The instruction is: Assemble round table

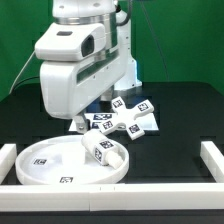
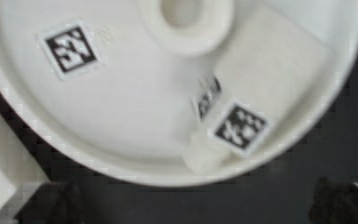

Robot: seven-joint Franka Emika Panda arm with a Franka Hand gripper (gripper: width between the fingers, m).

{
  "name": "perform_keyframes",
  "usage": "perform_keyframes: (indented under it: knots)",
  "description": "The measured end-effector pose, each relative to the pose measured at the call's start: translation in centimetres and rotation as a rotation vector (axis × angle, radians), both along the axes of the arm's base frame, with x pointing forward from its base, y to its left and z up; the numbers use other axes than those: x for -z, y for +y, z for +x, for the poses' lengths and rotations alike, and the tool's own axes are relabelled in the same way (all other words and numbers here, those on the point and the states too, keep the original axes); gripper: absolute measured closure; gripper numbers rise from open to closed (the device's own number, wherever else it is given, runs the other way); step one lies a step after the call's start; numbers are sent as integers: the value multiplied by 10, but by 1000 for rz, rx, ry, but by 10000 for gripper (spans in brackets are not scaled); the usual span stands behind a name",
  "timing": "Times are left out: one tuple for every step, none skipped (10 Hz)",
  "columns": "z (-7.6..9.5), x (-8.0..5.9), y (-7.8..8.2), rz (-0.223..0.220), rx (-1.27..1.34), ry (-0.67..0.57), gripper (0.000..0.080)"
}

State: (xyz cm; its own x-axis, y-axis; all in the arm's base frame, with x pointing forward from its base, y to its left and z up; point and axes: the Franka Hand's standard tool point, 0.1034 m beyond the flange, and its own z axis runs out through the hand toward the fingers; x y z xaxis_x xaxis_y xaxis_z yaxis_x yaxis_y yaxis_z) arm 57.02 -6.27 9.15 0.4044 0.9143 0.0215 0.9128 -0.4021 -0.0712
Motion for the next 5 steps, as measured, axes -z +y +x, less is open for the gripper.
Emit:
perform_keyframes:
  knots:
    - [1, 3, -11, -7, -34, -42, 150]
    - [3, 5, -17, -12, -80, -83, 150]
    - [0, 9, -25, -9, -86, -78, 150]
    - [1, 8, -24, -12, -77, -77, 150]
    - [0, 8, -23, -12, -78, -77, 150]
